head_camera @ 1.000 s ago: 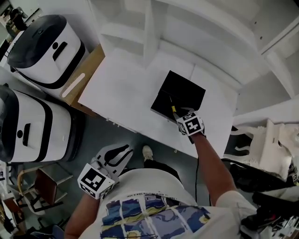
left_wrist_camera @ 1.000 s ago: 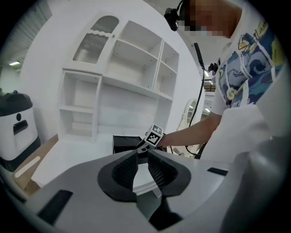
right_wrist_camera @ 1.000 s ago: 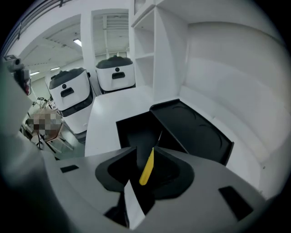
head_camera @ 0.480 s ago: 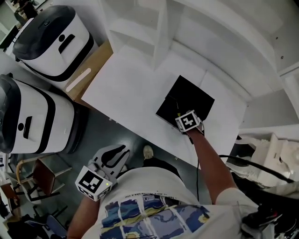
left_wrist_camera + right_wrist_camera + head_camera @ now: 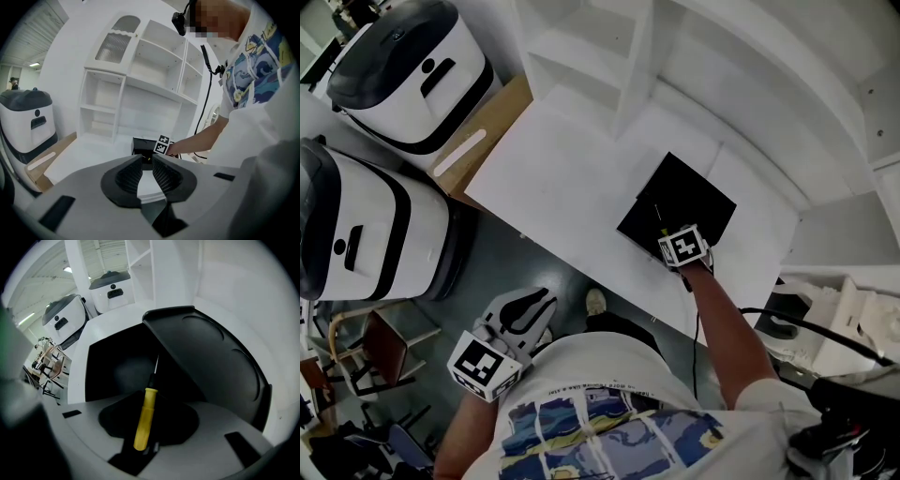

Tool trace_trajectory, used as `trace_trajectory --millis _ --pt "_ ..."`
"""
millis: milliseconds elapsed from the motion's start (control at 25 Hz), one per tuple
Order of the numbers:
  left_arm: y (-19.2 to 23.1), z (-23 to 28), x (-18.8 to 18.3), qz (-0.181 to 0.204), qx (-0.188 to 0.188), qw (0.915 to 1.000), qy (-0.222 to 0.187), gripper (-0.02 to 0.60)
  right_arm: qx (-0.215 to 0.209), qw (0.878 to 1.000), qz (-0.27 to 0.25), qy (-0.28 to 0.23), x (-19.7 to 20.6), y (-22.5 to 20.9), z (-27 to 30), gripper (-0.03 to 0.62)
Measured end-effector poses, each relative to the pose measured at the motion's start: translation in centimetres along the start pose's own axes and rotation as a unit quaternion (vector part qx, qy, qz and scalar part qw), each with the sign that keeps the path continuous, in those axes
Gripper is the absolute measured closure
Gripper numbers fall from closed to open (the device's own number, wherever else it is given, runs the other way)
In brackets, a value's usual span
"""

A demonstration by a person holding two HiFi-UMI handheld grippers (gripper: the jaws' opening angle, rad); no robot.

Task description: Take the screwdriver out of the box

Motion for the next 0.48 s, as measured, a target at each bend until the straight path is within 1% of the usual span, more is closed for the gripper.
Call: trace_trajectory --millis 80,320,480 --pt "0.1 -0.1 -0.1 0.003 0.001 1.0000 0.001 0.523 0.002 1.000 -0.007 0.001 -0.1 -0.1 0.0 0.493" --pt "0.3 -0.6 -0.4 0.011 0.003 0.9999 0.000 0.523 0.002 1.000 -0.022 0.004 -0.1 -0.2 0.1 0.499" --pt "0.5 -1.5 -0.3 0.015 0.004 0.9999 0.001 0.523 0.004 1.000 -0.017 0.006 -0.2 -0.2 -0.5 0.500"
Point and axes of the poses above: the fingertips, and each gripper's own axes: z forward along the fingers, y to its left, x out of its underside, the point moved 6 cm from there along -z, backward along the fingers, and after that the axes turned 10 degrees about x, right-handed, at the moved point
